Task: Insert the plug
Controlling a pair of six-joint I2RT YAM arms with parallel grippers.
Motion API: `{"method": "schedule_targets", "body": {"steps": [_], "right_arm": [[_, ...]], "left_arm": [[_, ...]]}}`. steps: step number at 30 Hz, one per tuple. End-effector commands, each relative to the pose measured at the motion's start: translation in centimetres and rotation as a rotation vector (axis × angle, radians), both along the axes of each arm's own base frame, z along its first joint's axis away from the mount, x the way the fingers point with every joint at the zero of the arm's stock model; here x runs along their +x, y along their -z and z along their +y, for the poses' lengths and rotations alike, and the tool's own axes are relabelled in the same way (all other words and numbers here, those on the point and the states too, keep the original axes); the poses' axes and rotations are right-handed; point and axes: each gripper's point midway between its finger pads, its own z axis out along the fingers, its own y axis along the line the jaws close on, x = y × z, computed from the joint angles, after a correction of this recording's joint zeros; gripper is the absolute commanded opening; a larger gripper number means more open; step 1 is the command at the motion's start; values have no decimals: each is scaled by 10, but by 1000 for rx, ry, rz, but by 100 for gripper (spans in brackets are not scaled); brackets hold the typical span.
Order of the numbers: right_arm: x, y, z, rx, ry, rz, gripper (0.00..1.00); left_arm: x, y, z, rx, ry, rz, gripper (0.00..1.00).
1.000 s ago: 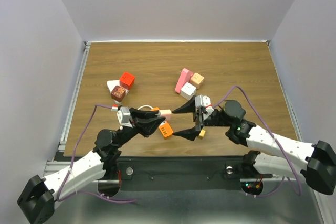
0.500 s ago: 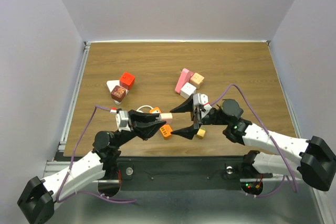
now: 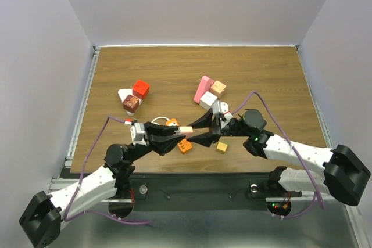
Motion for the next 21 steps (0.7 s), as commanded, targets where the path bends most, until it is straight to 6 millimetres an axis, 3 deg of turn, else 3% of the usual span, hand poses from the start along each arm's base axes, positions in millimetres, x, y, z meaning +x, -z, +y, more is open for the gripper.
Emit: {"method": "schedule_targets", "body": {"steps": [1, 3, 8, 10, 11, 14, 21], "right_arm": [[-8, -24, -1, 69, -47, -66, 42], [-8, -22, 0, 65, -50, -63, 36], [5, -24, 0, 75, 23, -39, 4], [9, -29, -3, 91, 60, -26, 0], [14, -31, -6, 97, 86, -12, 0], [22, -43, -16, 125, 139, -9, 0], [35, -58, -23, 96, 217, 6, 0]], "left_arm": [[-4, -8, 7, -41, -14, -71, 0], [-4, -8, 7, -41, -14, -72, 0], [10, 5, 8, -14, -74, -17, 2], [20, 13, 11, 0, -130, 16, 34], [25, 14, 15, -7, -161, 27, 58], [34, 17, 21, -6, -222, 49, 88], [43, 28, 32, -8, -296, 87, 96]]}}
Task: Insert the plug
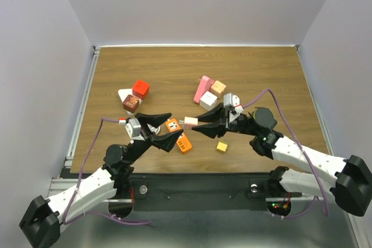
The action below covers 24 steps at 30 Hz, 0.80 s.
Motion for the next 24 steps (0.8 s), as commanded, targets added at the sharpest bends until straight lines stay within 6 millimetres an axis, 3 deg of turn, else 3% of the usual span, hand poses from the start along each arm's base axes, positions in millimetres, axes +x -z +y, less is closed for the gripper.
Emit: {"method": "schedule_targets", "body": {"steps": [1, 5, 6, 7, 8, 9, 10, 11, 13, 14, 15, 16, 17, 18, 20, 21, 22, 24], "right_arm": [[16, -26, -1, 2, 77, 13, 0], [48, -4, 6, -117, 196, 97, 0], [58, 17, 11, -184, 220, 152, 1], [66, 25, 14, -209, 243, 184, 0], [73, 19, 18, -218, 258, 188, 0], [82, 46, 24, -293, 268, 240, 1], [86, 54, 27, -321, 279, 266, 0], [93, 48, 34, -324, 279, 270, 0], [100, 62, 40, -382, 286, 326, 0], [107, 83, 46, -432, 294, 366, 0], [112, 80, 51, -447, 297, 383, 1], [118, 97, 54, -490, 308, 413, 1], [126, 89, 58, -487, 330, 411, 0], [128, 106, 57, -526, 339, 438, 0], [133, 107, 61, -568, 348, 464, 0], [137, 126, 64, -613, 350, 497, 0], [141, 121, 69, -626, 351, 505, 0], [149, 141, 72, -675, 372, 545, 0]], "left_arm": [[9, 27, 13, 17, -85, 40, 96], [22, 27, 26, 2, -183, 75, 96], [27, 28, 33, -6, -227, 92, 96], [30, 26, 37, -11, -254, 97, 96], [33, 27, 41, -14, -280, 106, 96], [41, 29, 51, -21, -345, 125, 97], [44, 31, 55, -21, -378, 138, 97], [49, 34, 61, -23, -418, 154, 97], [59, 43, 74, -19, -509, 196, 98], [61, 44, 76, -21, -522, 200, 99], [62, 46, 78, -19, -534, 204, 99], [63, 46, 79, -22, -541, 208, 99], [65, 48, 81, -20, -549, 213, 99], [65, 48, 81, -18, -551, 215, 99], [66, 48, 82, -22, -552, 219, 99], [66, 50, 81, -13, -547, 220, 99], [66, 51, 80, -8, -543, 221, 99], [66, 40, 76, -17, -526, 207, 99]]}}
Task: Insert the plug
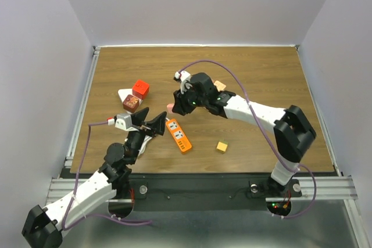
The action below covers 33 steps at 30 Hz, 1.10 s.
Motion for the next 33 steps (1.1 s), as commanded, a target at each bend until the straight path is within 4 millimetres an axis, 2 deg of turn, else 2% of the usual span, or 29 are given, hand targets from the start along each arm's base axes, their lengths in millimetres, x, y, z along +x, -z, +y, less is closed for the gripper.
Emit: {"method": "schedule_targets", "body": {"steps": [1, 4, 9, 15, 26, 33], "right_arm": [[14, 5, 6, -74, 47, 63, 1], [14, 17, 4, -119, 59, 114, 1], [8, 21, -1, -154, 72, 165, 0], [6, 43, 0, -226, 69, 229, 0], [-9, 38, -11, -285, 75, 243, 1], [-19, 37, 1, -293, 18, 261, 0]], "left_arm": [[3, 11, 2, 17, -15, 9, 99], [3, 14, -1, 30, 1, 13, 99], [2, 14, -6, 42, 25, 10, 99], [1, 13, -8, 45, 39, 3, 99], [0, 14, -10, 50, 48, 0, 99], [1, 15, -12, 58, 57, 3, 99]]}}
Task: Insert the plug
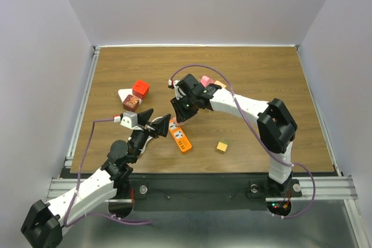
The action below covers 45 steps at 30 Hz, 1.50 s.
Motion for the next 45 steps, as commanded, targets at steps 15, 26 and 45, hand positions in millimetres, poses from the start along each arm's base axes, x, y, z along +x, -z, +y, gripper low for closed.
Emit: {"method": "schedule_targets", "body": {"steps": [15, 26, 45], "right_arm": [[-7, -17, 9, -69, -33, -22, 0], [0, -4, 9, -119, -29, -21, 0], [-3, -46, 17, -66, -19, -95, 0]], "left_arm": [[-2, 0, 0, 1, 9, -31, 99], [-2, 0, -1, 0, 15, -33, 99], [-3, 0, -1, -2, 16, -36, 99]]}}
